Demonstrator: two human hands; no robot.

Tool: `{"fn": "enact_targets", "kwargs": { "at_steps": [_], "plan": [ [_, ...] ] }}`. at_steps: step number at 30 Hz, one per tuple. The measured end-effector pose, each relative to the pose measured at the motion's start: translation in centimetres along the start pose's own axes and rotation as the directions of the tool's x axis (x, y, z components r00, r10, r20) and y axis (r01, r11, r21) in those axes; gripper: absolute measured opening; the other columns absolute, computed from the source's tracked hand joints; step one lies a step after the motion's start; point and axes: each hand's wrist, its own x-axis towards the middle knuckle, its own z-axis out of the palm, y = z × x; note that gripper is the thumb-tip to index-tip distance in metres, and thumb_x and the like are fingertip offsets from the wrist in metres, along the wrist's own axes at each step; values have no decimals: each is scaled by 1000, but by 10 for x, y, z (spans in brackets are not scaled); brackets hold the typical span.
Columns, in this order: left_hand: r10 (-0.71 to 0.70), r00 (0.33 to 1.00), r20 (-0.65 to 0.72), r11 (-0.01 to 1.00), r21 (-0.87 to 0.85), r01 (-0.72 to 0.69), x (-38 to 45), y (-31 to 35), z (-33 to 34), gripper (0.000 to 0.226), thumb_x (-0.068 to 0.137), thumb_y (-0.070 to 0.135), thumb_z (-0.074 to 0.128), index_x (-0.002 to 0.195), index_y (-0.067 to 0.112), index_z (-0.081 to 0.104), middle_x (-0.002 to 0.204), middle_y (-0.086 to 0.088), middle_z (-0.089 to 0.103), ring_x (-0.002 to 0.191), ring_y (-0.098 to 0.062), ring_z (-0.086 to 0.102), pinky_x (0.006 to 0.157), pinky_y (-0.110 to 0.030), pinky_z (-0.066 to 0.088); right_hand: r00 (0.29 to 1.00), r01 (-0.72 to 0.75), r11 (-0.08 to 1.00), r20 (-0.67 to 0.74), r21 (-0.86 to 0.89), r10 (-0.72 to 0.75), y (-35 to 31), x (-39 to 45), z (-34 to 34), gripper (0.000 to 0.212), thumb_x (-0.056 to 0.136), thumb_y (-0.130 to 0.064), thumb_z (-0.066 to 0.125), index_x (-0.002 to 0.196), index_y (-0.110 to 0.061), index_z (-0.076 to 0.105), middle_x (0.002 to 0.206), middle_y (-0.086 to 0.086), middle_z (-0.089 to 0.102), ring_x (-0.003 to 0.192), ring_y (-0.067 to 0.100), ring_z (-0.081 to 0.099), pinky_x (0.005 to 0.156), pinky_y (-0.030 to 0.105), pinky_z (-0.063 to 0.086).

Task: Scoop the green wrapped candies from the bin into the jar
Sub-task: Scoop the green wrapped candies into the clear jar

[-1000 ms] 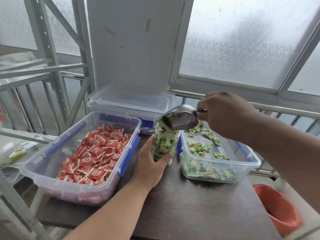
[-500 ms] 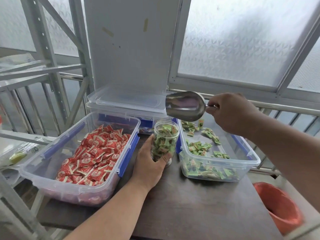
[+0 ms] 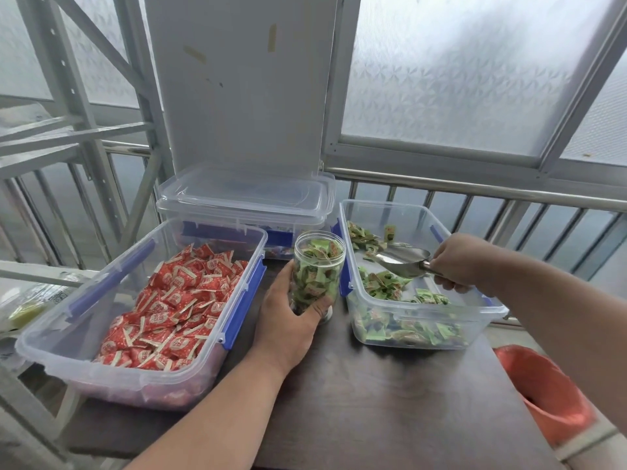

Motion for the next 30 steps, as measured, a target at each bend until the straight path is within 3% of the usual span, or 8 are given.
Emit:
{"fn": "enact_targets", "kwargs": {
  "at_steps": [4, 9, 15, 18, 20, 23, 27, 30],
  "plan": [
    [-12, 1000, -6, 1000, 0, 12, -1, 0, 1, 79, 86, 44, 96, 154, 46, 56, 132, 28, 72, 121, 12, 66, 95, 2, 45, 994, 75, 987, -65, -143, -85, -5, 12, 3, 17, 95, -6, 57, 102, 1, 71, 92, 20, 75, 71, 28, 64, 67, 37, 58],
    [-13, 1000, -2, 1000, -5, 13, 0, -3, 1, 82, 86, 47, 96, 156, 46, 54, 135, 27, 71, 124, 12, 64, 102, -9, 49, 986, 74, 912, -108, -404, -128, -23, 34, 15, 21, 85, -11, 54, 64, -8, 57, 68, 7, 60, 50, 18, 54, 40, 25, 39],
    [-1, 1000, -18, 1000, -10, 0, 1, -6, 0, 78, 81, 56, 94, 143, 71, 50, 138, 29, 69, 128, 9, 64, 110, -23, 51, 976, 136, 876, -91, -464, -199, -41, 66, 22, 28, 68, -34, 43, 75, -9, 50, 72, 6, 51, 59, 19, 52, 47, 28, 38],
    [-13, 999, -32, 1000, -13, 13, 1, -6, 0, 77, 79, 60, 92, 134, 83, 44, 139, 30, 68, 130, 8, 63, 112, -26, 52, 963, 156, 879, -129, -451, -237, -42, 74, 36, 18, 90, -13, 58, 101, -2, 67, 79, 7, 55, 82, 29, 64, 63, 32, 51],
    [-11, 999, -35, 1000, -9, 10, 0, -7, 0, 78, 79, 58, 93, 133, 86, 43, 138, 34, 67, 129, 10, 62, 111, -24, 51, 979, 141, 871, -63, -470, -193, -39, 78, 49, 9, 90, -7, 65, 98, -6, 68, 92, 10, 62, 84, 29, 62, 69, 33, 52],
    [-4, 1000, -28, 1000, -14, 4, 0, -8, 1, 79, 82, 52, 96, 139, 78, 48, 138, 34, 67, 128, 11, 63, 109, -21, 50, 989, 140, 842, 40, -521, -140, -36, 86, 62, 10, 92, -7, 64, 83, -7, 67, 91, 8, 59, 80, 26, 56, 70, 29, 49],
    [-27, 999, -21, 999, -20, 26, -1, -6, 2, 80, 84, 46, 98, 149, 59, 54, 137, 31, 70, 126, 11, 65, 107, -17, 51, 982, 167, 832, 13, -528, -189, -30, 96, 62, 7, 92, -12, 67, 96, -14, 73, 78, 2, 55, 81, 24, 56, 70, 28, 47],
    [-35, 999, -19, 999, -6, 35, -2, -4, 2, 81, 84, 44, 98, 150, 60, 53, 136, 32, 70, 125, 12, 65, 104, -13, 49, 974, 152, 869, -80, -470, -213, -28, 103, 58, 14, 89, -13, 66, 101, -5, 71, 97, 11, 64, 86, 29, 60, 71, 32, 45]
  ]
}}
